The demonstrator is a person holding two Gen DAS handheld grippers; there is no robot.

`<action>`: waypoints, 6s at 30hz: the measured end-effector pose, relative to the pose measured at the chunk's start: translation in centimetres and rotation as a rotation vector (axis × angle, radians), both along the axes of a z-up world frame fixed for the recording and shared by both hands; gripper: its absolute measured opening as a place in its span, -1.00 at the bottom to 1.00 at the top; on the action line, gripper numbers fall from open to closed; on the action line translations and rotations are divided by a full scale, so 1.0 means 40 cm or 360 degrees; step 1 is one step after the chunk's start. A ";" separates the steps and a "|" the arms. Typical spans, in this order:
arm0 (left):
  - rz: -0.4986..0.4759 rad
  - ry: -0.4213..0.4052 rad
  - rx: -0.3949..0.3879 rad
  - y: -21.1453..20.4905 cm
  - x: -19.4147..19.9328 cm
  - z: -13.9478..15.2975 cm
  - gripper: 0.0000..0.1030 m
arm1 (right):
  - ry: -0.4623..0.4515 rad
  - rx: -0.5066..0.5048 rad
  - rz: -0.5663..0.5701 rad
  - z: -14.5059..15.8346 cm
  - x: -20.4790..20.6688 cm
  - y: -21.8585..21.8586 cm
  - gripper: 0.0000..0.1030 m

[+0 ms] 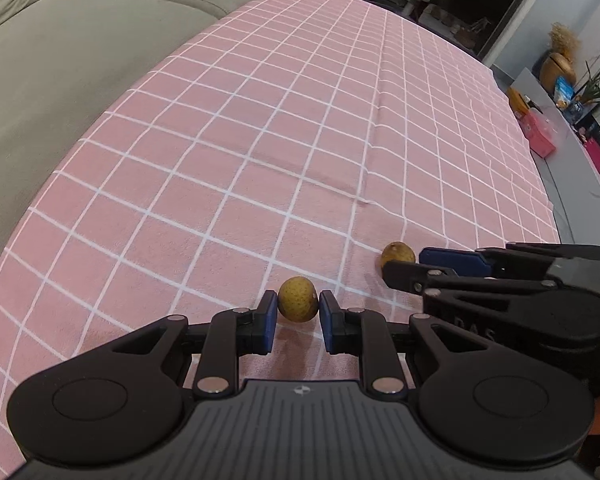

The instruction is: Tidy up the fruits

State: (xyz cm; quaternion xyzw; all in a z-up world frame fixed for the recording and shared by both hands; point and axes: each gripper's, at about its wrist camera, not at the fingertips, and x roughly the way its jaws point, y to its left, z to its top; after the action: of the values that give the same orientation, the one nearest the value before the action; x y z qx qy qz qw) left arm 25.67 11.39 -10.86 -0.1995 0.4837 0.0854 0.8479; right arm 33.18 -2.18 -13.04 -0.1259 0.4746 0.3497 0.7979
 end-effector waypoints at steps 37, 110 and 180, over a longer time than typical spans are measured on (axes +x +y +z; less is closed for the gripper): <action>-0.0367 -0.0316 -0.0014 -0.109 -0.251 0.260 -0.52 | -0.0134 0.0184 -0.0383 0.323 -0.377 -0.183 -0.63; -0.1290 -0.0238 0.0043 -0.404 -0.395 0.204 -0.14 | -0.0104 0.0106 -0.0756 0.219 -0.695 -0.546 -0.32; -0.0741 -0.0249 0.0416 -0.384 -0.682 0.283 0.59 | -0.0312 -0.0020 -0.0879 0.332 -0.951 -0.531 0.47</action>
State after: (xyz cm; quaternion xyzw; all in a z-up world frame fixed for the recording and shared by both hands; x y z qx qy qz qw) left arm -1.60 -3.97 0.46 0.0222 0.4344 -0.0657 0.8980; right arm -4.85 -23.41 0.23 -0.0301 0.4136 0.1025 0.9042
